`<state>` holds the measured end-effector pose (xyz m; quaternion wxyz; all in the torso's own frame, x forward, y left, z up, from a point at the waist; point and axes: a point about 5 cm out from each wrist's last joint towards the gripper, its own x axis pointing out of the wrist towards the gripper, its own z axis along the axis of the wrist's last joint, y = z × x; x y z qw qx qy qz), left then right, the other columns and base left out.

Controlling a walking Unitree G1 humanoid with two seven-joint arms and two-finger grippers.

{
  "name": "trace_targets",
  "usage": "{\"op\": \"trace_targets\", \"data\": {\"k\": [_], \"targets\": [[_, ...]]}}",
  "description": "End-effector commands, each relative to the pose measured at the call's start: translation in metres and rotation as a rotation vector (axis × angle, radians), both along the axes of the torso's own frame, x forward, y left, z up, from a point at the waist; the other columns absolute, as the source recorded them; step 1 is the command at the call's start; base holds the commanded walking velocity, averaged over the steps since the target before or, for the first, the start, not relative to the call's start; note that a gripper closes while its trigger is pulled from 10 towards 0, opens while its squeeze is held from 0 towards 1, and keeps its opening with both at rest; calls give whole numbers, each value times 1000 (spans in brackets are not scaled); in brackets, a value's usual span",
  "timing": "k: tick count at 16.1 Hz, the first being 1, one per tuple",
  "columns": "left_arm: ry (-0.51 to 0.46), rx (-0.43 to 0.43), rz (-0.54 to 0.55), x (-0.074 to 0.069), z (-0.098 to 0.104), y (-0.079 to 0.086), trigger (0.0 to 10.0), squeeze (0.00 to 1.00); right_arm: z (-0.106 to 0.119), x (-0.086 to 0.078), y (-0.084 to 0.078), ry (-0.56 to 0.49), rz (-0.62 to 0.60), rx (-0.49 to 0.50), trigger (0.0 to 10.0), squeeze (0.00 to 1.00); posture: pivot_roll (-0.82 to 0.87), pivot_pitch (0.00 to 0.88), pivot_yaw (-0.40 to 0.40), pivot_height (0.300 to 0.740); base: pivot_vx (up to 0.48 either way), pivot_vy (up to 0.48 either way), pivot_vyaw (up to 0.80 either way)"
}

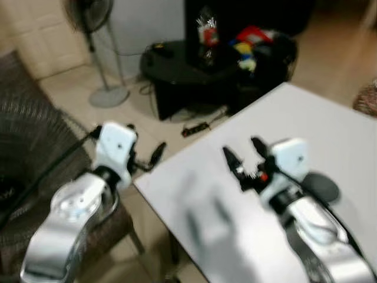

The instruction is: Setting the table

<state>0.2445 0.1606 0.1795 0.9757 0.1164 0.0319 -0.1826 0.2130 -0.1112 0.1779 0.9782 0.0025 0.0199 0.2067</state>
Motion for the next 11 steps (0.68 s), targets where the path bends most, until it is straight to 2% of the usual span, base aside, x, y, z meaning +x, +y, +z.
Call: {"op": "trace_targets", "data": {"k": [1, 7, 9, 11], "targets": [[0, -3, 12, -1, 1, 0, 10000, 0, 1, 0, -2, 3, 5, -1, 10000, 255, 94, 0, 45, 740, 0, 0, 800], [-9, -12, 40, -2, 2, 1, 10000, 0, -3, -1, 0, 26, 35, -9, 10000, 251, 104, 0, 24, 740, 0, 0, 800], [-12, -25, 66, -1, 2, 3, 10000, 0, -5, 0, -4, 36, 8, -3, 10000, 255, 105, 0, 17, 740, 0, 0, 800], [-33, -41, 141, -2, 1, 11, 10000, 0, -9, 1, -11, 42, -40, 13, 10000, 259, 106, 0, 10, 740, 0, 0, 800]]}}
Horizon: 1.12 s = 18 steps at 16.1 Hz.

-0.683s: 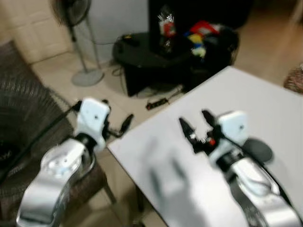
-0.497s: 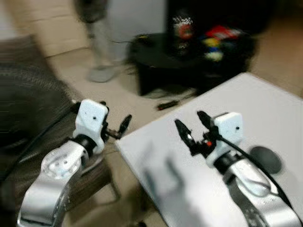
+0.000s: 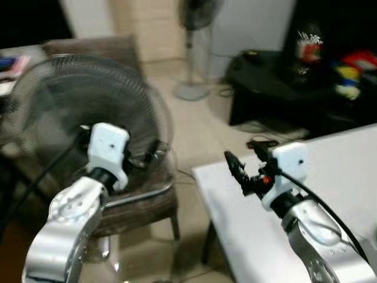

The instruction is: Setting the table

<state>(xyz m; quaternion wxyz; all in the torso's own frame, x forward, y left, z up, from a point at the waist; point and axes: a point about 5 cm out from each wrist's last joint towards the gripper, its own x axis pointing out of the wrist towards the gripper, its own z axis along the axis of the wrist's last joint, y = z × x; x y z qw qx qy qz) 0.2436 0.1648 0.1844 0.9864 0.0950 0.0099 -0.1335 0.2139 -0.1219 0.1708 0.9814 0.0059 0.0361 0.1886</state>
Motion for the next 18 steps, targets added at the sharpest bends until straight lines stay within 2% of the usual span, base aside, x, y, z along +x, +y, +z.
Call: {"op": "trace_targets", "data": {"k": [1, 4, 5, 6, 7, 8, 9, 10, 13, 14, 15, 16, 18], "targets": [[6, 5, 93, -1, -5, 13, 10000, 0, -4, 1, -2, 13, -15, 16, 10000, 271, 113, 0, 0, 740, 0, 0, 800], [2, 18, 103, -1, -4, 16, 10000, 0, -4, 1, -2, 15, -15, 26, 10000, 275, 113, 0, 0, 740, 0, 0, 800], [7, 26, 99, -2, -5, 15, 10000, 0, -4, 1, -2, 14, -12, 34, 10000, 886, 115, 0, -2, 740, 0, 0, 800], [23, 25, 85, -3, -7, 13, 10000, 0, -4, 1, -1, 15, -7, 43, 10000, 1000, 116, 0, 0, 740, 0, 0, 800], [30, 19, 78, -4, -8, 12, 10000, 0, -4, 0, -1, 15, -6, 47, 10000, 1000, 116, 0, 0, 740, 0, 0, 800], [42, 7, 69, -4, -9, 12, 10000, 63, -4, 0, 0, 18, -4, 57, 10000, 1000, 113, 0, 3, 740, 0, 0, 800], [48, -2, 66, -4, -10, 11, 10000, 890, -4, -1, 0, 20, -2, 59, 10000, 1000, 113, 0, 3, 740, 0, 0, 800], [49, -6, 65, -3, -10, 11, 10000, 1000, -5, -2, 0, 23, 2, 61, 10000, 1000, 113, 0, 3, 740, 0, 0, 800], [43, 3, 67, -3, -9, 12, 10000, 1000, -6, -2, 1, 32, 10, 64, 10000, 1000, 113, 0, 3, 740, 0, 0, 800], [38, 15, 69, -4, -8, 12, 10000, 875, -8, -3, 2, 42, 27, 69, 10000, 1000, 119, 0, 0, 740, 0, 0, 800], [36, 23, 72, -4, -8, 12, 10000, 78, -9, -3, 2, 48, 37, 72, 10000, 1000, 121, 0, -2, 740, 0, 0, 800], [35, 28, 75, -4, -8, 13, 10000, 0, -9, -3, 3, 51, 44, 74, 10000, 1000, 123, 0, -5, 740, 0, 0, 800], [28, 34, 86, -5, -7, 14, 10000, 0, -11, -3, 3, 64, 57, 80, 10000, 1000, 132, 0, -14, 740, 0, 0, 800]]}}
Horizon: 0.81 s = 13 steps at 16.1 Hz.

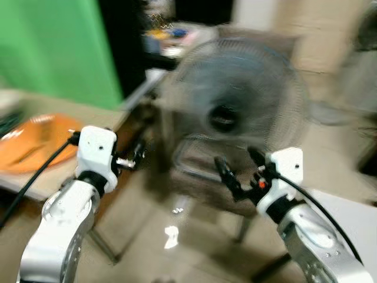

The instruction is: Setting the table

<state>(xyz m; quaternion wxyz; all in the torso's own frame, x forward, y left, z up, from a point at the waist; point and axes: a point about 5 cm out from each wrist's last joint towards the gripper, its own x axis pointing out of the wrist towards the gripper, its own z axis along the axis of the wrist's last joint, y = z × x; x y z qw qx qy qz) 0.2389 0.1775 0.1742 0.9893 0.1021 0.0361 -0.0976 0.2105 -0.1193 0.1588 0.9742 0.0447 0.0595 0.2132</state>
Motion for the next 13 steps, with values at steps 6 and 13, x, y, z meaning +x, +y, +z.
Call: {"op": "trace_targets", "data": {"k": [6, 13], "targets": [[-45, -5, 12, -2, 8, 2, 10000, 0, 1, 0, 4, 6, 51, 2, 10000, 1000, 136, 0, -20, 740, 0, 0, 800], [-55, -28, 8, -3, 9, 1, 10000, 0, -1, 3, 0, 2, 68, -31, 10000, 1000, 138, 0, -29, 740, 118, 0, 229]]}}
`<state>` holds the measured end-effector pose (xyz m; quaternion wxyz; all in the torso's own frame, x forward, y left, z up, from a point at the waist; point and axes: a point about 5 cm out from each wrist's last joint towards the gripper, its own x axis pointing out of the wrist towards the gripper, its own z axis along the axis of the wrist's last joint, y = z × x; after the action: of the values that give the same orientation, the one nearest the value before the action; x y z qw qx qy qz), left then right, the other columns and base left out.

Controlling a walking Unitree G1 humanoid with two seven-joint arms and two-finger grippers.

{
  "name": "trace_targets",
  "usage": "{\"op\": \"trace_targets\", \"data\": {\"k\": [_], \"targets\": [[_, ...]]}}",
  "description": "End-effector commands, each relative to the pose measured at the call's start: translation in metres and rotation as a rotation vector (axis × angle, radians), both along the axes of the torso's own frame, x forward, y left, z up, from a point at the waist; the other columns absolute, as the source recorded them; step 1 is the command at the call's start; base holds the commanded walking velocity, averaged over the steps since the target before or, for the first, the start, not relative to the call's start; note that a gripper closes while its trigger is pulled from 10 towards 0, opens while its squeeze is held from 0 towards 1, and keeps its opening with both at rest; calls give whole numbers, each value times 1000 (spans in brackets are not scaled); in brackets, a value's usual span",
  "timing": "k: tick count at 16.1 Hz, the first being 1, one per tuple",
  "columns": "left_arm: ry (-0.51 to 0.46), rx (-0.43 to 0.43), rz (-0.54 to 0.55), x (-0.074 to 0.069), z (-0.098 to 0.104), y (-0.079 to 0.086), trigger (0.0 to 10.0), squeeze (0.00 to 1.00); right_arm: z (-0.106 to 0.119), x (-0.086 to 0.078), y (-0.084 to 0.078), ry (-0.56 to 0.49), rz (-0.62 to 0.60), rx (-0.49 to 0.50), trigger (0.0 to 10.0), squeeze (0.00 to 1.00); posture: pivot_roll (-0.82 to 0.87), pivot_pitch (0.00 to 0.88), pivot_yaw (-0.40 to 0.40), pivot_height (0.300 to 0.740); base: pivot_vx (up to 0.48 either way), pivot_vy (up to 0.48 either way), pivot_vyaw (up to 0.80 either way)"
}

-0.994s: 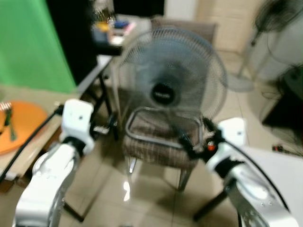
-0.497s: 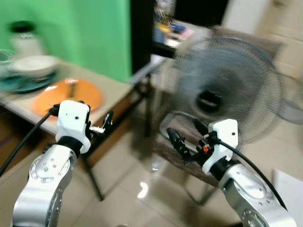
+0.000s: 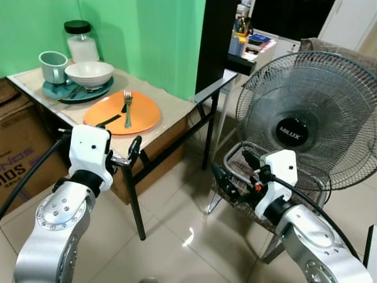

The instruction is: Setting the table

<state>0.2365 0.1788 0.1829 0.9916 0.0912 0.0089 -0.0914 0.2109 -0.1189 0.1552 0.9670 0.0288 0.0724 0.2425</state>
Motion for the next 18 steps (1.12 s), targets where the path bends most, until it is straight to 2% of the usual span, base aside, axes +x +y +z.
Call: {"op": "trace_targets", "data": {"k": [1, 6, 10, 12, 14, 16, 18], "targets": [[-2, -3, 0, -1, 0, 0, 10000, 0, 3, 2, 1, -17, 19, 0, 10000, 1000, 139, 0, -30, 740, 281, 0, 800], [2, -7, 0, -3, -1, -1, 10000, 0, 2, 2, -2, -13, 28, 0, 10000, 1000, 142, 0, -36, 740, 282, 0, 748], [12, -6, -1, -4, -4, 0, 10000, 0, 1, 1, -4, -25, 52, 25, 10000, 1000, 140, 0, -35, 740, 283, 0, 0], [14, -8, -2, -4, -5, -1, 10000, 0, -2, 1, -6, -22, 60, 31, 10000, 1000, 140, 0, -35, 740, 277, 0, 625], [14, -7, -4, -4, -5, -1, 10000, 0, -3, 4, -8, -25, 31, 19, 10000, 1000, 142, 0, -38, 740, 279, 0, 800], [17, -2, -9, -2, -6, 1, 10000, 0, -7, 11, -15, -25, -87, 17, 10000, 1000, 144, 0, -40, 740, 277, 0, 0], [24, 5, -27, -1, -8, 0, 10000, 0, -11, 16, -18, -29, -163, -31, 10000, 1000, 144, 0, -40, 740, 277, 0, 0]]}}
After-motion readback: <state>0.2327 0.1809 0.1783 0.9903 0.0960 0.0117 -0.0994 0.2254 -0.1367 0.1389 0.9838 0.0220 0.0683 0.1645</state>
